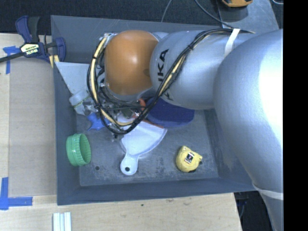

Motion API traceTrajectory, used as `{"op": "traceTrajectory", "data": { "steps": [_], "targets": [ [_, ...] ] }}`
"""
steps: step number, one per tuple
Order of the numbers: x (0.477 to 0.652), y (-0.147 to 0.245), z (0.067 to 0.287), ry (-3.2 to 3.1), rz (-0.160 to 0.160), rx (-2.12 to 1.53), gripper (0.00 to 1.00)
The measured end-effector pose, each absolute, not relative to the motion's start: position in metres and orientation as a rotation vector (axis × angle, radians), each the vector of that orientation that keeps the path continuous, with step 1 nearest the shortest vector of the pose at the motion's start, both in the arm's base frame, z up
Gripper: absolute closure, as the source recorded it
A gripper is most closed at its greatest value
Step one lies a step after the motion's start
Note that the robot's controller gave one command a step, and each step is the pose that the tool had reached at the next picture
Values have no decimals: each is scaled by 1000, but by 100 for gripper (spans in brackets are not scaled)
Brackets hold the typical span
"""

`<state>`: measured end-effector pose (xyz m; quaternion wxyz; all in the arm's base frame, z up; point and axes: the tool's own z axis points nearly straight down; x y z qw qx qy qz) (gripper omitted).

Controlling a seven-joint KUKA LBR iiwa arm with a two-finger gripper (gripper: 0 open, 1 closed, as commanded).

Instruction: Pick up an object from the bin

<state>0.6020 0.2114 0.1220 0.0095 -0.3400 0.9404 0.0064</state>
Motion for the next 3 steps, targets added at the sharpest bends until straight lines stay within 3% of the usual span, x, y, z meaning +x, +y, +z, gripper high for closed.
{"op": "traceTrajectory", "data": {
  "steps": [1,2,3],
  "targets": [
    [603,138,86,2938,18,-1054,0],
    [619,110,71,2917,16,-1093,0],
    [629,129,124,2939,17,-1001,0]
  ]
}}
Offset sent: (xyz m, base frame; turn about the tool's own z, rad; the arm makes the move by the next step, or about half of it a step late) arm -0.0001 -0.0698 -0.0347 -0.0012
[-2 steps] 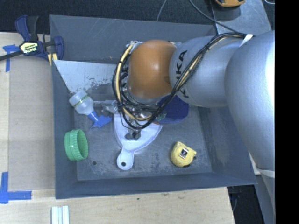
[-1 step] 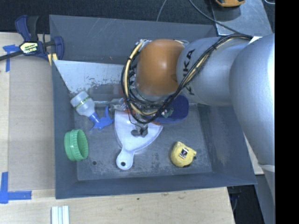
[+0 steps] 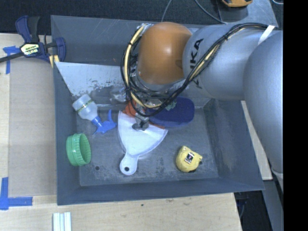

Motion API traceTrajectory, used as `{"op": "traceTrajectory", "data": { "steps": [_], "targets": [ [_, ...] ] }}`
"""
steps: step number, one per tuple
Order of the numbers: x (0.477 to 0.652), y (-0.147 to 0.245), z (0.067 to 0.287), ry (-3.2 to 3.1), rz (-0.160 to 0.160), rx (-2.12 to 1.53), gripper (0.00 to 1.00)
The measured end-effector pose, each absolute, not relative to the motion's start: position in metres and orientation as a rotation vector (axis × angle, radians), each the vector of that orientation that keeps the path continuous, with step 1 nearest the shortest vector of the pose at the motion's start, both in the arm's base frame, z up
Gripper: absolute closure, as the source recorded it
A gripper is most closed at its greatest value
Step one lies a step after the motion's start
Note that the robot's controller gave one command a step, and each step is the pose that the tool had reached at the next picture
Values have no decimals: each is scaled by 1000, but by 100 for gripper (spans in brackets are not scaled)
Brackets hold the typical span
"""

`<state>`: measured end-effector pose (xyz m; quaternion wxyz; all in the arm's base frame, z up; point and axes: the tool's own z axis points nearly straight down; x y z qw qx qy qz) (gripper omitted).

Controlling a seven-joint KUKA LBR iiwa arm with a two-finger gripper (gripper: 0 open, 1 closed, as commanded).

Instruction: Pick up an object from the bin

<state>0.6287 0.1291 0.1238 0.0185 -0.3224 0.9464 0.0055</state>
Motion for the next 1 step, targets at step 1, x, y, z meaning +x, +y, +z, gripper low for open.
{"op": "traceTrajectory", "data": {
  "steps": [1],
  "targets": [
    [620,170,111,2591,5,-1702,0]
  ]
}}
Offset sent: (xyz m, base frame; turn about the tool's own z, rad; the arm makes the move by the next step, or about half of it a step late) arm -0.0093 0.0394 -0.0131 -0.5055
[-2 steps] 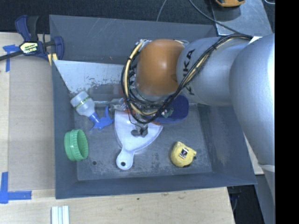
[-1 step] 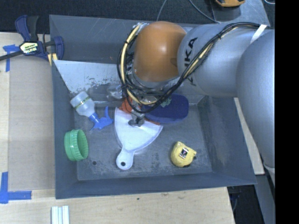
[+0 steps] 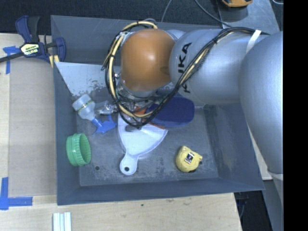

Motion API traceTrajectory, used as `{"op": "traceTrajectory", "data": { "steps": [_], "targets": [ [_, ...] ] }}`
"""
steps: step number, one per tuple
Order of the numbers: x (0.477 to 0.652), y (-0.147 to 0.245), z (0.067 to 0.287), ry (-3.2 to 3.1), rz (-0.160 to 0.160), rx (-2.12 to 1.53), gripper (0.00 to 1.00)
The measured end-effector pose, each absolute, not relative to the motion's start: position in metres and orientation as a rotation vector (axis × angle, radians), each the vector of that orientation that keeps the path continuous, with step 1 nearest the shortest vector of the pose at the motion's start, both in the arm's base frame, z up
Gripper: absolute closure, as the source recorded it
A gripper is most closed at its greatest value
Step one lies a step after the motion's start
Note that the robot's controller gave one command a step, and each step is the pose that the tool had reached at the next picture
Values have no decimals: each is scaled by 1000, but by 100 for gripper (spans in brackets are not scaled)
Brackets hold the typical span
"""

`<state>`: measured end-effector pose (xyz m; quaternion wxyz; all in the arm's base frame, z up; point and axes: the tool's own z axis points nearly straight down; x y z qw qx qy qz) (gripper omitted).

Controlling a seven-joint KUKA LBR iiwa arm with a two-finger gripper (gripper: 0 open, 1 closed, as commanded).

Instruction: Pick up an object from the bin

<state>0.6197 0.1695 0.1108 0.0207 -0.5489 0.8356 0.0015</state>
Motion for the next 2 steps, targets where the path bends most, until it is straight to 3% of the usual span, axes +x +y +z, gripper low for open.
{"op": "traceTrajectory", "data": {
  "steps": [1,2],
  "targets": [
    [566,154,86,2385,0,-1981,0],
    [567,154,87,2385,-1,-1979,100]
  ]
}}
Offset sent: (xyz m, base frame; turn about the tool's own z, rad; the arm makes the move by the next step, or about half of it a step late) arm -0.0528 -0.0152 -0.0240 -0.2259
